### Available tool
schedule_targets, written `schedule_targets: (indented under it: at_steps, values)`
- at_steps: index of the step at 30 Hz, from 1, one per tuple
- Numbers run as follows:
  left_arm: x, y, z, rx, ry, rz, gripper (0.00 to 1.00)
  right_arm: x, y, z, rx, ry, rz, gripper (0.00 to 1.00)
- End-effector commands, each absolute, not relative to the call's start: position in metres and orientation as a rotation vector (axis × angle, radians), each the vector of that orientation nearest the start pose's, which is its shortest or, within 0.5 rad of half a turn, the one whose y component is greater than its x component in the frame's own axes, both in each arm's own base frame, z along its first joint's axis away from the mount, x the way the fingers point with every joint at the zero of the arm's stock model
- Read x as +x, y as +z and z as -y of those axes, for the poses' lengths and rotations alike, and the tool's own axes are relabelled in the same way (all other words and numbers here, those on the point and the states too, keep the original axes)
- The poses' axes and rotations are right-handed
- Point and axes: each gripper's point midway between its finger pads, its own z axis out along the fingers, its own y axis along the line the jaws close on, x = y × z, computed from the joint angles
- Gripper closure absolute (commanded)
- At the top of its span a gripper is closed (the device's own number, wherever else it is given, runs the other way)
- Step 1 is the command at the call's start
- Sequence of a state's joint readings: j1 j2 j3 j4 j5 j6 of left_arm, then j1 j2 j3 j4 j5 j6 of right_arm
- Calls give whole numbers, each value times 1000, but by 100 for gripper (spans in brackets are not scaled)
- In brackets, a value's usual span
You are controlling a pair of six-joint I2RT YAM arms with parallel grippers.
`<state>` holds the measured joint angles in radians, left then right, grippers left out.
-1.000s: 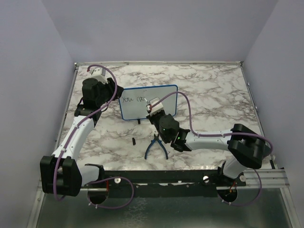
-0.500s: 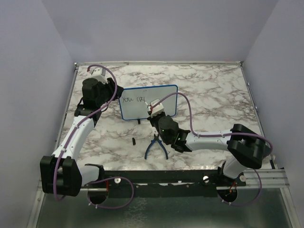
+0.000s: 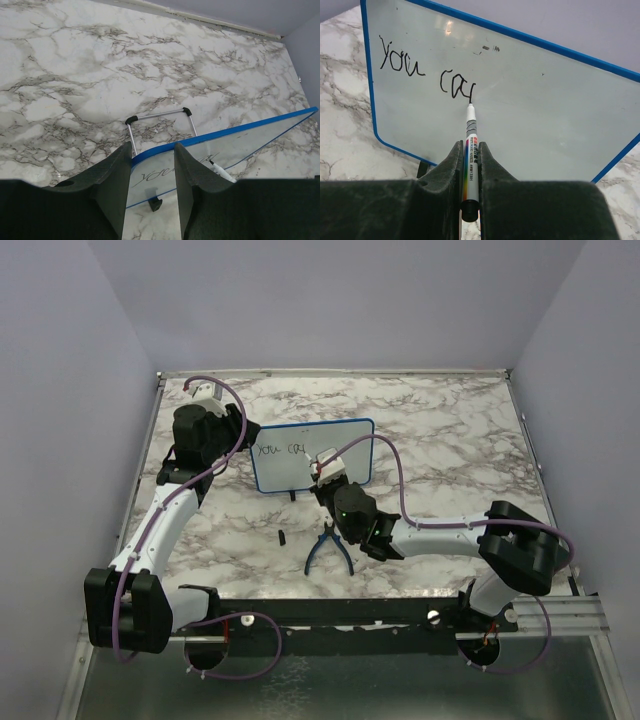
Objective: Write a sentence on the whiteboard
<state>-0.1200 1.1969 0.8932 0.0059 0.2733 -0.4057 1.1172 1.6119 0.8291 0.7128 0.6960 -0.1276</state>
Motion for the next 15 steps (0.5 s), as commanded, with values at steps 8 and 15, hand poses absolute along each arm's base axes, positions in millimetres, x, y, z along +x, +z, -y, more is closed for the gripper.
schedule_targets:
  at_steps: [8, 15]
  values:
    - [374, 233, 117, -49, -653, -1919, 60, 311, 226, -347, -388, 175, -1477, 99]
    - [373, 233, 117, -48, -654, -1919, 60, 313, 230, -343, -370, 155, -1469, 99]
